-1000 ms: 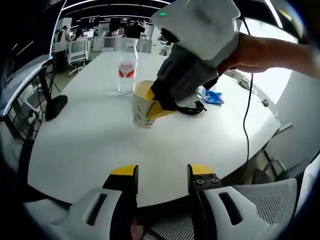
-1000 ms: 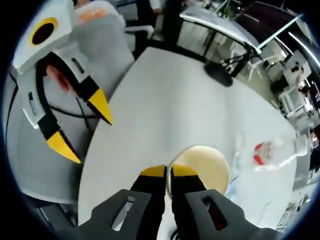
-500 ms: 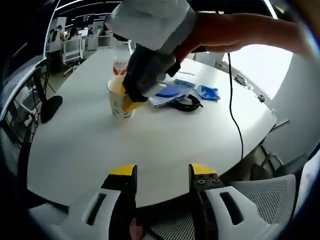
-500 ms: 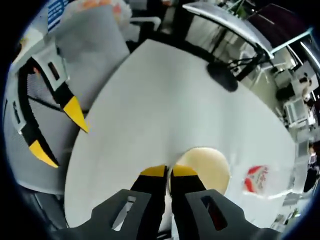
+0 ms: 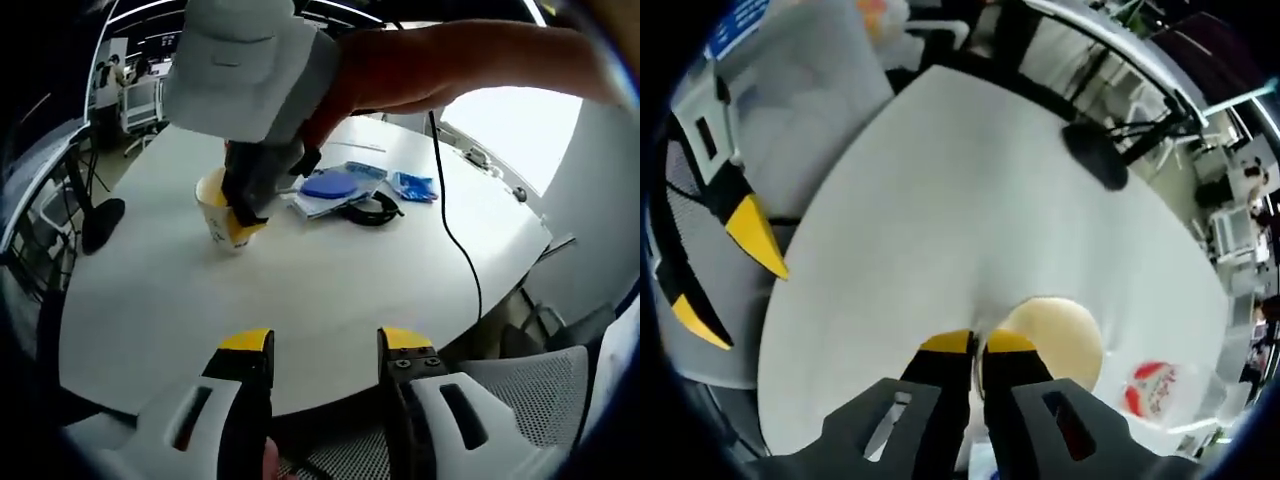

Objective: Arrange the tabletop items into an orderly group along one side of the table until the central work area is clear of visible clutter.

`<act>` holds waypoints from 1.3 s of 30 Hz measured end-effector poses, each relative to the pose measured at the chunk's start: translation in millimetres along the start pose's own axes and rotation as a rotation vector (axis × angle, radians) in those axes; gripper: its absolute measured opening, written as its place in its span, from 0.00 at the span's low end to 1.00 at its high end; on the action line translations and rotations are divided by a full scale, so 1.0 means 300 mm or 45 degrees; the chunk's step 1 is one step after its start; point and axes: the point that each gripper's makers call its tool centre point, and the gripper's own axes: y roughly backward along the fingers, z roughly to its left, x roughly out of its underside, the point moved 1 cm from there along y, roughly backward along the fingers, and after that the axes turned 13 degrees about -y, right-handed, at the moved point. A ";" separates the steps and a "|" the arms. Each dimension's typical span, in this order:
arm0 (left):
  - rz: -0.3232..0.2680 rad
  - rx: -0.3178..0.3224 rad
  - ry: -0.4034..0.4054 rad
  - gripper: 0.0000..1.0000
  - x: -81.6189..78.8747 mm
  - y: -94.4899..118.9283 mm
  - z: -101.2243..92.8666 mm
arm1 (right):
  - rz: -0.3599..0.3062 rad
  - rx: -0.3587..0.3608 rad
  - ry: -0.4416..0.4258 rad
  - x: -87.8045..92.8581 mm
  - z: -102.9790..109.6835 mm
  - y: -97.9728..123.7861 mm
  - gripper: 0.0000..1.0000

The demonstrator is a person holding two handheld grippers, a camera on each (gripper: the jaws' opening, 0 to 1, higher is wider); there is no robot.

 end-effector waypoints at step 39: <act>-0.009 0.073 0.012 0.39 -0.044 -0.074 -0.084 | -0.385 0.366 -0.486 0.263 0.022 0.450 0.19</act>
